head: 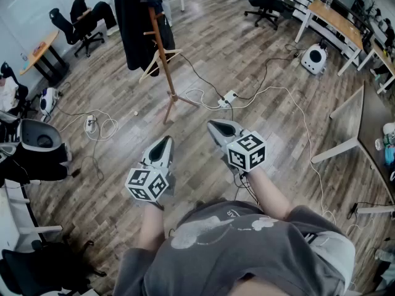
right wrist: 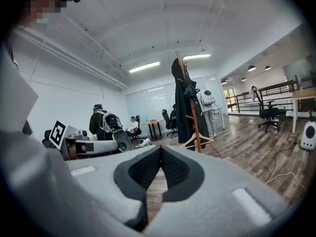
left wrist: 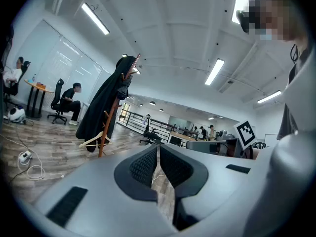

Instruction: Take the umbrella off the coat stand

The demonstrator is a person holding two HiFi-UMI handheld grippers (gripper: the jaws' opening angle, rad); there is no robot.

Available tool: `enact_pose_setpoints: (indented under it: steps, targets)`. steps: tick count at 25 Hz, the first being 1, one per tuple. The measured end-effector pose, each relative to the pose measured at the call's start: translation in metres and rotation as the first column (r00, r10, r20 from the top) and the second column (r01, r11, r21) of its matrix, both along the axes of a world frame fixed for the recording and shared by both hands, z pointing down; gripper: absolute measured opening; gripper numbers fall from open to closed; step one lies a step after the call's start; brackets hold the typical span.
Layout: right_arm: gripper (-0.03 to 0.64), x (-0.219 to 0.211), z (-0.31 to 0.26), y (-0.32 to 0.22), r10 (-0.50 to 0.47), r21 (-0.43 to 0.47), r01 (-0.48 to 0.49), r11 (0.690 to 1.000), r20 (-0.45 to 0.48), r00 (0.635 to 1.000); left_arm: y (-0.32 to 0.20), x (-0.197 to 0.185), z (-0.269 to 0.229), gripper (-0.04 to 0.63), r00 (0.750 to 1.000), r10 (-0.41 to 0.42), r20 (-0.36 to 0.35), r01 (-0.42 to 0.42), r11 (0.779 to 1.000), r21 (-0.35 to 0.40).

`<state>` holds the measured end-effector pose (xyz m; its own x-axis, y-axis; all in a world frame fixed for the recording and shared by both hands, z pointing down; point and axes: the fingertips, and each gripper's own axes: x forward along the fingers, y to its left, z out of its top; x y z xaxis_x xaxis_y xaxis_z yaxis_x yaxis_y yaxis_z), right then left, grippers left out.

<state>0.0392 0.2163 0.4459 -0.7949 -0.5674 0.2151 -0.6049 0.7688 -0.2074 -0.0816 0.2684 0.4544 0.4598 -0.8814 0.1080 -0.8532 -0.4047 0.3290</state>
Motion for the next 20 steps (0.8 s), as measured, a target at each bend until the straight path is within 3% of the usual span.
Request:
enact_pose_setpoints:
  steps: [15, 20]
  targets:
    - [-0.003, -0.011, 0.009, 0.016, 0.020, -0.012, -0.020, 1.000, -0.007, 1.000, 0.014, -0.022, 0.010, 0.018, 1.000, -0.004, -0.001, 0.004, 1.000, -0.017]
    - [-0.003, -0.007, 0.010, 0.014, 0.089, -0.011, -0.089, 0.996, 0.010, 0.996, 0.019, -0.029, 0.015, 0.018, 1.000, 0.017, -0.007, -0.017, 1.000, -0.027]
